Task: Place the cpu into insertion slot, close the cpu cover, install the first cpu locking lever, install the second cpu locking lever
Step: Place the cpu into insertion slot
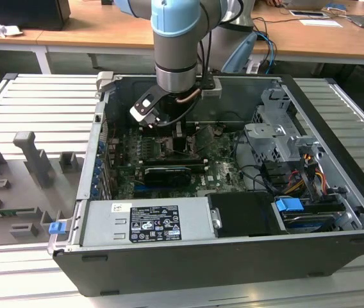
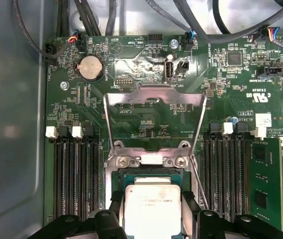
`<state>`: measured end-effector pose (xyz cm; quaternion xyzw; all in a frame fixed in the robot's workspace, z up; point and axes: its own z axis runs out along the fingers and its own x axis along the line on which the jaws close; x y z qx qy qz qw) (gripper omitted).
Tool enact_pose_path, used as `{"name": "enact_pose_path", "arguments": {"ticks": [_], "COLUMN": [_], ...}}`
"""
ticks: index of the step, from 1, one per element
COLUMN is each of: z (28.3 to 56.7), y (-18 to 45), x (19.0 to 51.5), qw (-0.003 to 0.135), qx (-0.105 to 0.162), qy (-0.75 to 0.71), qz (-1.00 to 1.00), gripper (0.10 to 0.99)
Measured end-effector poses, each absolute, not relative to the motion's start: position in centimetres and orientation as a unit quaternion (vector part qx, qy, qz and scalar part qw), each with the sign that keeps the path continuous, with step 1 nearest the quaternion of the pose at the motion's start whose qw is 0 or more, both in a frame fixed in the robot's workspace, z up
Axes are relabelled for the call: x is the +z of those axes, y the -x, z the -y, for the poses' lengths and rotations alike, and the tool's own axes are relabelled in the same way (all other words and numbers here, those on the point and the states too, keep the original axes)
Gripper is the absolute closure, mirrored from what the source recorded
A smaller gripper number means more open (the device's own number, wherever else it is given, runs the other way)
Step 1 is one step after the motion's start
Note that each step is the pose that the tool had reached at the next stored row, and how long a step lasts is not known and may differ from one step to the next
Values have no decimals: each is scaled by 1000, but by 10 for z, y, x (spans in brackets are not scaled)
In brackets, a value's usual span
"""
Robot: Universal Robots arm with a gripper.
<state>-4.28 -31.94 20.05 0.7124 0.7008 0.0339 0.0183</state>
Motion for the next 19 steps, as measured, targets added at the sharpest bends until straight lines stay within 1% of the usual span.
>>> {"name": "enact_pose_path", "arguments": {"ticks": [9, 11, 12, 17, 18, 19], "z": [318, 318, 318, 318, 318, 318], "y": [43, 43, 43, 43, 43, 43], "x": [197, 197, 197, 197, 197, 197], "qw": [18, 18, 18, 18, 18, 18], "qx": [34, 34, 34, 34, 33, 34], "qy": [-713, -713, -713, -713, -713, -713], "qz": [-700, -700, -700, -700, -700, -700], "gripper": [545, 533, 471, 471, 486, 545]}}
